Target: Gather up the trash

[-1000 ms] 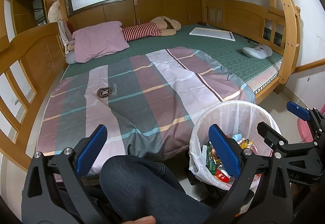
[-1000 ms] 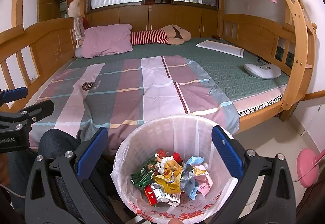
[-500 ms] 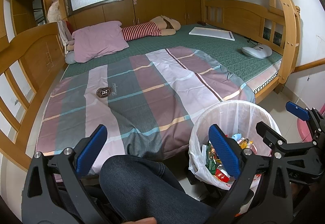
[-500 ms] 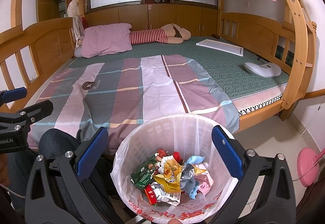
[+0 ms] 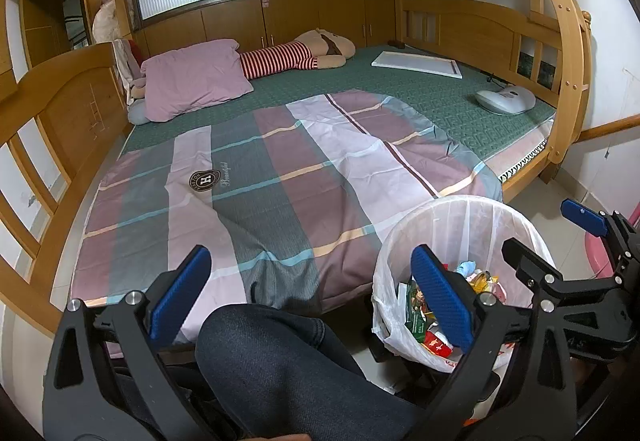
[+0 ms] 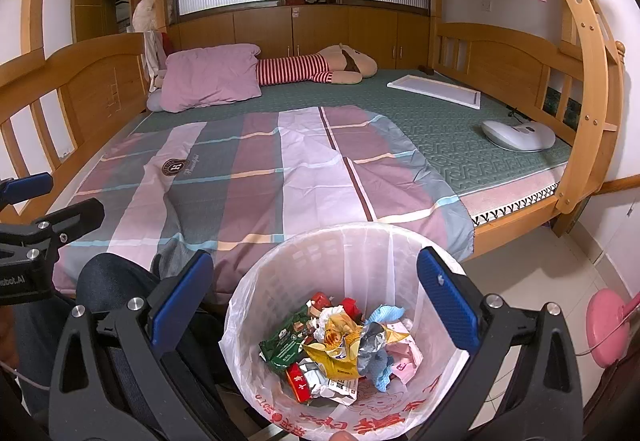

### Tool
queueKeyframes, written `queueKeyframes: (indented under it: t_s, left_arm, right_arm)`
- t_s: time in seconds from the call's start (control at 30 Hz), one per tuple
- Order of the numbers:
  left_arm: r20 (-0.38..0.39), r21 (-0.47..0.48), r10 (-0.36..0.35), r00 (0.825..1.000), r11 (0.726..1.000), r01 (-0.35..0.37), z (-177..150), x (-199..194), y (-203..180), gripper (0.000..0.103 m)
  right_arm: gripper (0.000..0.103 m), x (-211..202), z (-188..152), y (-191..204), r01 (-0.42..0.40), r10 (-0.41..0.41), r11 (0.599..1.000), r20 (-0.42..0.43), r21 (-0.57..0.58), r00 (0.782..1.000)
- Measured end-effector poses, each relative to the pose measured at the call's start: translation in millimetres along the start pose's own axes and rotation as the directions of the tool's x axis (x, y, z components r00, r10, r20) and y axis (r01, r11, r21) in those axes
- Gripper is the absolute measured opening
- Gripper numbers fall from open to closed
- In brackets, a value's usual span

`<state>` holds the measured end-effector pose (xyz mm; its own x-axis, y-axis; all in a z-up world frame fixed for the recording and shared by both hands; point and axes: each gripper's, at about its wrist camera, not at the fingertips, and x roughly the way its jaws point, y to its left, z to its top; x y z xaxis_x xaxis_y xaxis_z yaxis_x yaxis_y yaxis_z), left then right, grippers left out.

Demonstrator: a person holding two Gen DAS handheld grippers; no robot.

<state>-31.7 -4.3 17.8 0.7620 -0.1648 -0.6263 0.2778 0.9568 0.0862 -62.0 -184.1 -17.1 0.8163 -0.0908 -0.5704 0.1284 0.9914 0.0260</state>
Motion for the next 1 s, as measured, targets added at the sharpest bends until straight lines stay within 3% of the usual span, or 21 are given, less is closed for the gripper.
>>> queueKeyframes:
  t_s: [1.0]
  left_arm:
    - [-0.039, -0.003, 0.008, 0.999, 1.0, -0.008, 2.4, 6.6, -2.0, 0.1]
  right_arm:
    - [0.1, 9.4, -2.1, -1.0, 0.004, -0.004, 1.0, -0.027, 0.011, 1.0]
